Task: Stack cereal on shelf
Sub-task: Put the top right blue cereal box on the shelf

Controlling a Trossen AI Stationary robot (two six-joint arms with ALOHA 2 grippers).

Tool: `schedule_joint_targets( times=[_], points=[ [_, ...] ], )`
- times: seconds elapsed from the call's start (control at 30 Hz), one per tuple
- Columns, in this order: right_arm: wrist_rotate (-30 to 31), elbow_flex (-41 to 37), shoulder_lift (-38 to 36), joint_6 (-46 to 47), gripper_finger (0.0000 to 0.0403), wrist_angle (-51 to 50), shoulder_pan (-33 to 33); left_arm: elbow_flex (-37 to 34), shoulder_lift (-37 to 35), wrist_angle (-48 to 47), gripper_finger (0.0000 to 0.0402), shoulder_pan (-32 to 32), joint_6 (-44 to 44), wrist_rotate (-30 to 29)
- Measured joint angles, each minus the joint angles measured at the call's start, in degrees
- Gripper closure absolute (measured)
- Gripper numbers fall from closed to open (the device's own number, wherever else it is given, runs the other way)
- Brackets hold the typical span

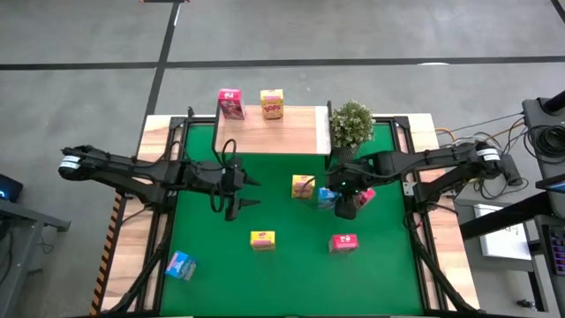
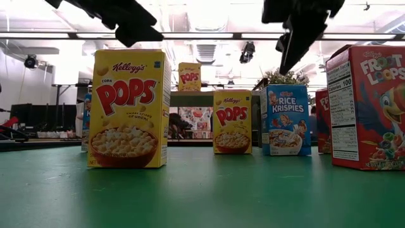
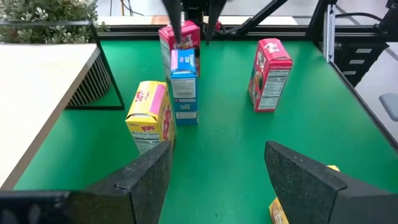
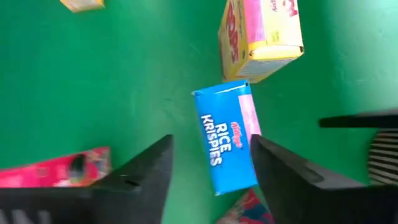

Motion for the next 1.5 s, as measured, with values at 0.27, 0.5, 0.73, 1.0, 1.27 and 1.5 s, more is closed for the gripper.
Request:
schedule_joint_targets(
  times=[0.27,0.5,0.73,1.0,1.27,1.5],
  points=[
    [0.41,0.32,5.63,-4.33,0.0108,-0.79,0.38,0.0,0.03,-0.08,0.0162,-0.07,-0.64,0.04],
    [4.64,1.31,7.48,-4.63,0.0113,-2.78,0.38,0.0,0.05,0.7,0.0162,-0.07,0.33,0.04],
    [5.01,2.78,5.07,-3.12,0.0115,-3.76,0.4,0.0,0.05,1.62,0.0162,-0.07,0.42,0.04],
    [7.61,1.77,4.39,-2.55,0.0117,-2.94,0.38,0.0,0.08,1.6,0.0162,-0.07,0.9,0.04],
    [7.61,-2.27,5.14,-1.65,0.0115,0.45,0.34,0.0,0.08,1.03,0.0162,-0.07,0.9,0.04],
    [7.61,-4.13,5.11,-1.05,0.0115,2.36,0.27,-0.02,0.75,1.14,0.0162,-0.07,1.33,0.04]
  ],
)
